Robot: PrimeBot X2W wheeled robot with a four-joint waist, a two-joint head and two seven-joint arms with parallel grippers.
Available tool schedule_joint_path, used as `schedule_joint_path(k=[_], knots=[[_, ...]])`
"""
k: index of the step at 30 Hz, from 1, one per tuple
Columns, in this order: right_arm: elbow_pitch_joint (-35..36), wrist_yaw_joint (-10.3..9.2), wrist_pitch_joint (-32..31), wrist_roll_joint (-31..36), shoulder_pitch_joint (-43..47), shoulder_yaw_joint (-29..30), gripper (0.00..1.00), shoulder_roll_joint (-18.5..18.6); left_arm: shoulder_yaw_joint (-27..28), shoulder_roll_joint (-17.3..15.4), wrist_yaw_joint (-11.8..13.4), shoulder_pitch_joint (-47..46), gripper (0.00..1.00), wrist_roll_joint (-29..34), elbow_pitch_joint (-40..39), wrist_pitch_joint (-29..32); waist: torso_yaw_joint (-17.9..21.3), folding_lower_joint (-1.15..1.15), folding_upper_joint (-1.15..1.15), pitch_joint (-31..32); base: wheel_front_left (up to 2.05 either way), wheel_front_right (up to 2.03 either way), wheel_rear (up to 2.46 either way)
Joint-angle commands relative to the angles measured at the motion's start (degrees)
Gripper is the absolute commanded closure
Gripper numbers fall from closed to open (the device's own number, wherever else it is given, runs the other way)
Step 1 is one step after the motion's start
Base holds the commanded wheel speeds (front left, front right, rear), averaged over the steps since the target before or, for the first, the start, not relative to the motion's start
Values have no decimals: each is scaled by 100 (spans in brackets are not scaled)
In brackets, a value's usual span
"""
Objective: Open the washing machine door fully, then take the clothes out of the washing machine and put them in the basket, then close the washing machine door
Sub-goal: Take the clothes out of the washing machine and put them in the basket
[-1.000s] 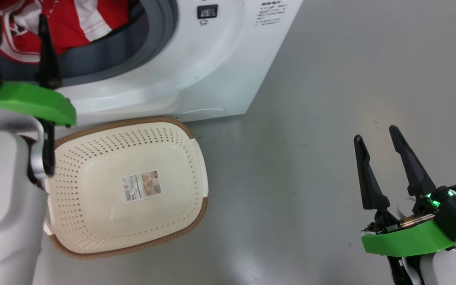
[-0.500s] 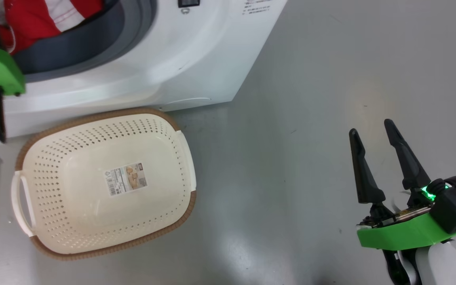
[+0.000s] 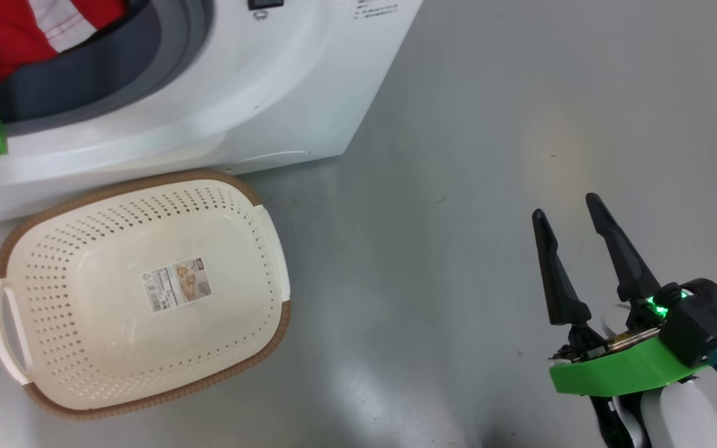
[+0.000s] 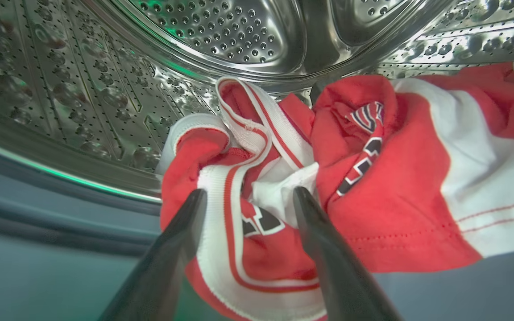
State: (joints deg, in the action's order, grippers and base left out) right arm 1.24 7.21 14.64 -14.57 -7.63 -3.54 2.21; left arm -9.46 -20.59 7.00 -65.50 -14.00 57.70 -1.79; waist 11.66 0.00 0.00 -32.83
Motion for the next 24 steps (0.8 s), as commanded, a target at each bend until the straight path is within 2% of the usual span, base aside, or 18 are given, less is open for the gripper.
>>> schedule_joint_path(k=[1,13,19,20,22,24], knots=[[96,28,36,-57,-82,-171,0,66,46,-361,42,-175,0,92,22,44,41,0,0,-3,0,0,0],[64,28,36,-88,-54,-229,0,66,-238,-519,278,-321,0,330,569,296,117,0,0,-28,0,0,0],[50,28,36,-117,-88,-242,0,66,-307,-471,237,-418,0,302,671,376,101,0,0,-70,0,0,0],[51,28,36,-125,-93,-246,0,66,-301,-457,222,-424,47,277,670,362,99,0,0,-76,0,0,0],[56,28,36,-139,-111,-256,0,66,-308,-458,196,-426,97,253,676,324,102,0,0,-92,0,0,0],[52,28,36,-150,-147,-253,0,66,-335,-450,156,-404,100,235,667,209,102,0,0,-116,0,0,0]])
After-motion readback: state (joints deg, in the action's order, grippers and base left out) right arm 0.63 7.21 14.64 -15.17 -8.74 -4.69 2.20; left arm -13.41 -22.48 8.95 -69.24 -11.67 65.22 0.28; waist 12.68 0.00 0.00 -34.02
